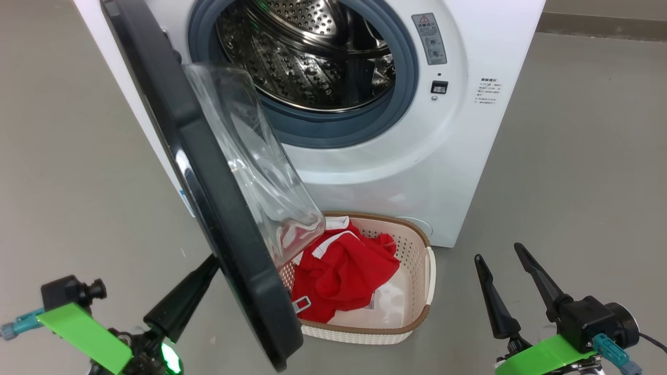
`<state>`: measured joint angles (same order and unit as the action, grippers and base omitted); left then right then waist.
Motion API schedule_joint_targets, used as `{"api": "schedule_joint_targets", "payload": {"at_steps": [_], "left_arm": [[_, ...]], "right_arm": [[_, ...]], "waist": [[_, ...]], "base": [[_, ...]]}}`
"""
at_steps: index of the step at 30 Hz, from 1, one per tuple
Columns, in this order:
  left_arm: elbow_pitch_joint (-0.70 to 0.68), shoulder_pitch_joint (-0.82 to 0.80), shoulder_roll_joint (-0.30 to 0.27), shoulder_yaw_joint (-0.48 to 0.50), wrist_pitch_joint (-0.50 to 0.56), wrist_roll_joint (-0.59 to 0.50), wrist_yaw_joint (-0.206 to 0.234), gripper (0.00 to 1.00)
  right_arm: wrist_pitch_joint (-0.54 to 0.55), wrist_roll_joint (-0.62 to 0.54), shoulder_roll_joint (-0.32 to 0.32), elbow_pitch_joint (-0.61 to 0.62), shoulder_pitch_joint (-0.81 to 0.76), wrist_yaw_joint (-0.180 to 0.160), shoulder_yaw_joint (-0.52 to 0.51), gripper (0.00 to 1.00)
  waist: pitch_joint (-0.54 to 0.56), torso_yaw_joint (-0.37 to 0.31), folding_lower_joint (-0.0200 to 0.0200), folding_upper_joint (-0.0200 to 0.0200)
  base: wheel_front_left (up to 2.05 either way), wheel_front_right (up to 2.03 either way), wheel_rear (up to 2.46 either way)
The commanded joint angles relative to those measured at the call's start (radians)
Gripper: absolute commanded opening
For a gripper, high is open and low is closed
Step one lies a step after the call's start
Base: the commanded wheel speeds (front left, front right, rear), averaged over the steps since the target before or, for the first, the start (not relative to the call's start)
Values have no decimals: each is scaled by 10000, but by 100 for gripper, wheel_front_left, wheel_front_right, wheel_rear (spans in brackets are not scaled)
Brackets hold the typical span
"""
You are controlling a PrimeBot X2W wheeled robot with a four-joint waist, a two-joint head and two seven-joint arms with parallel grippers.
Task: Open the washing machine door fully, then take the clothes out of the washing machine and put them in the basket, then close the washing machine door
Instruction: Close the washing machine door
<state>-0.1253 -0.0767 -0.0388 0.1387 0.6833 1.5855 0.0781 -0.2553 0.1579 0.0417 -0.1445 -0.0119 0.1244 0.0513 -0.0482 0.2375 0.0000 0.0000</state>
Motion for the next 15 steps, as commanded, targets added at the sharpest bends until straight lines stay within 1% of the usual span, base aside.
{"api": "schedule_joint_targets", "payload": {"at_steps": [1, 8, 9, 10, 11, 12, 15], "left_arm": [[-264, -224, -114, 214, -46, 88, -154, 0], [-291, -179, -132, 179, -395, -72, -411, 0], [-302, -166, -143, 218, -475, -147, -467, 12], [-330, -154, -191, 237, -547, -276, -577, 35], [-357, -143, -233, 274, -676, -449, -721, 78], [-360, -136, -287, 306, -831, -672, -847, 100], [-278, -137, -447, 353, -1467, -1608, -1172, 100]], "right_arm": [[-64, 56, 85, 222, 415, 63, 226, 100], [-64, 92, 85, 224, 414, 63, 177, 100], [-64, 88, 85, 226, 411, 63, 167, 100], [-64, 83, 85, 228, 405, 63, 159, 100], [-64, 78, 85, 232, 399, 63, 150, 100], [-64, 71, 85, 235, 395, 63, 146, 100], [-64, 51, 85, 224, 401, 63, 180, 100]], "waist": [[-7, 3, 0, 0], [-37, 82, 0, 0], [-44, 104, 0, 0], [-50, 130, 0, 0], [-59, 161, 0, 0], [-72, 197, 0, 0], [-118, 317, 0, 0]], "base": [[0, 0, 0], [0, 0, 0], [0, 0, 0], [0, 0, 0], [0, 0, 0], [0, 0, 0], [0, 0, 0]]}}
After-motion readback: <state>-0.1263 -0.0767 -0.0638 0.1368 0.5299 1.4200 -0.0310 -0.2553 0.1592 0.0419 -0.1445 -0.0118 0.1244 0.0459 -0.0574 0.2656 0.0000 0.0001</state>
